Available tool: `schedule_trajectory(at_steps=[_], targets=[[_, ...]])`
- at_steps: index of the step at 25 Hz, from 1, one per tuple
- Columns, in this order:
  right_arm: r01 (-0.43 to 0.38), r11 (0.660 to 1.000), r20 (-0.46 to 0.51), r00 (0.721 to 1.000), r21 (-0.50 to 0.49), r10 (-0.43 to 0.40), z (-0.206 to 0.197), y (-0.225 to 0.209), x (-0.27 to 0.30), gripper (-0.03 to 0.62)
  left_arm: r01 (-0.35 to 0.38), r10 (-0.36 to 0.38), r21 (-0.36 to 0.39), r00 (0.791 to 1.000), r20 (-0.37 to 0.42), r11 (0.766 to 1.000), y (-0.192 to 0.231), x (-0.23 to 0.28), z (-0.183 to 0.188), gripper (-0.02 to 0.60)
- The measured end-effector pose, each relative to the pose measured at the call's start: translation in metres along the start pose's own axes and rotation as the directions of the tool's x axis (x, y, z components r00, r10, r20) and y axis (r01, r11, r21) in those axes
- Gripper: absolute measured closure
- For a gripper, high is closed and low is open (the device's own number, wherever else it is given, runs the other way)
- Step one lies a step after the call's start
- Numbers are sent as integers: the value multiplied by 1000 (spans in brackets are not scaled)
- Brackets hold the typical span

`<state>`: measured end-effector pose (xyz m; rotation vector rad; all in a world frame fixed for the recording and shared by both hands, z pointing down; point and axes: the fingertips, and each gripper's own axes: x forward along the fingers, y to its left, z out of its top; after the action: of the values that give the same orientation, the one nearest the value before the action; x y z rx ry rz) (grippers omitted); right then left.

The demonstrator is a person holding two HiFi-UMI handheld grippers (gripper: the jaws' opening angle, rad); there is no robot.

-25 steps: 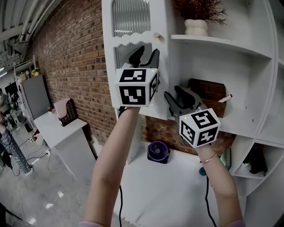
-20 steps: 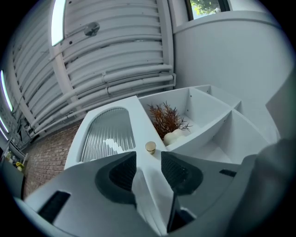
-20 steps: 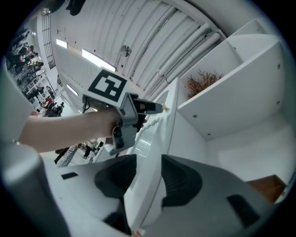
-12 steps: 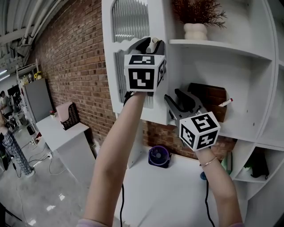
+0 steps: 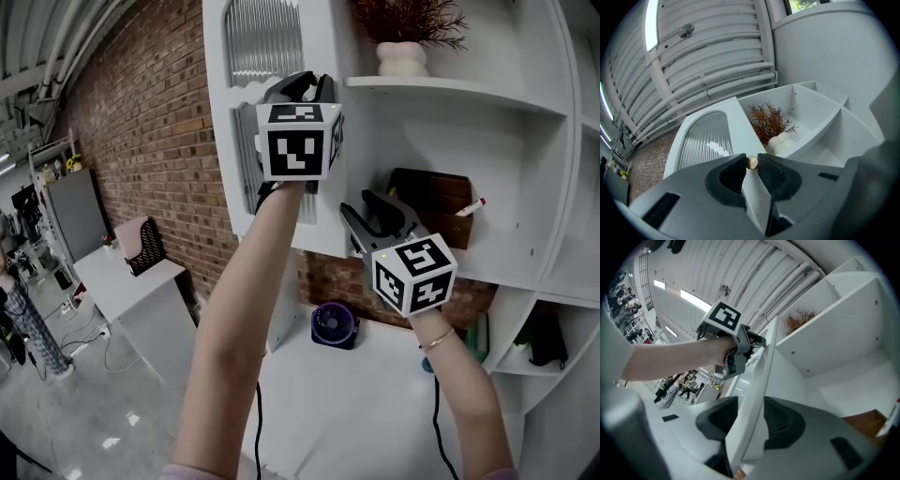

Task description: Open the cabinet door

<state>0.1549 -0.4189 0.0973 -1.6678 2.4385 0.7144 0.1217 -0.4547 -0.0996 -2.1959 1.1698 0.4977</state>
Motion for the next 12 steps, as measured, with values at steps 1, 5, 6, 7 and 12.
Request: schedule_trajectory(at_steps=[1, 5, 6, 7, 12], targets=[[1, 1000, -5, 1000, 2, -1, -1, 0, 0, 430, 2, -2, 0, 1000, -3, 1000, 0, -1, 1, 506], [-10, 1000, -33, 999, 24, 11, -10, 4, 4, 427, -2, 2, -17, 1000, -4, 1000, 3, -8, 4, 506], [-14, 999, -40, 999, 31, 15, -12, 5, 5, 427, -5, 5, -22, 1000, -3, 1000, 4, -9, 5, 506], [-18, 999, -46, 999, 39, 20, -14, 6, 6, 427, -8, 8, -28, 1000, -1, 1000, 5, -11, 6, 506], [-47, 996, -77, 996, 77, 53, -23, 17, 12, 419, -9, 9, -33, 1000, 6, 999, 8, -21, 11, 505]])
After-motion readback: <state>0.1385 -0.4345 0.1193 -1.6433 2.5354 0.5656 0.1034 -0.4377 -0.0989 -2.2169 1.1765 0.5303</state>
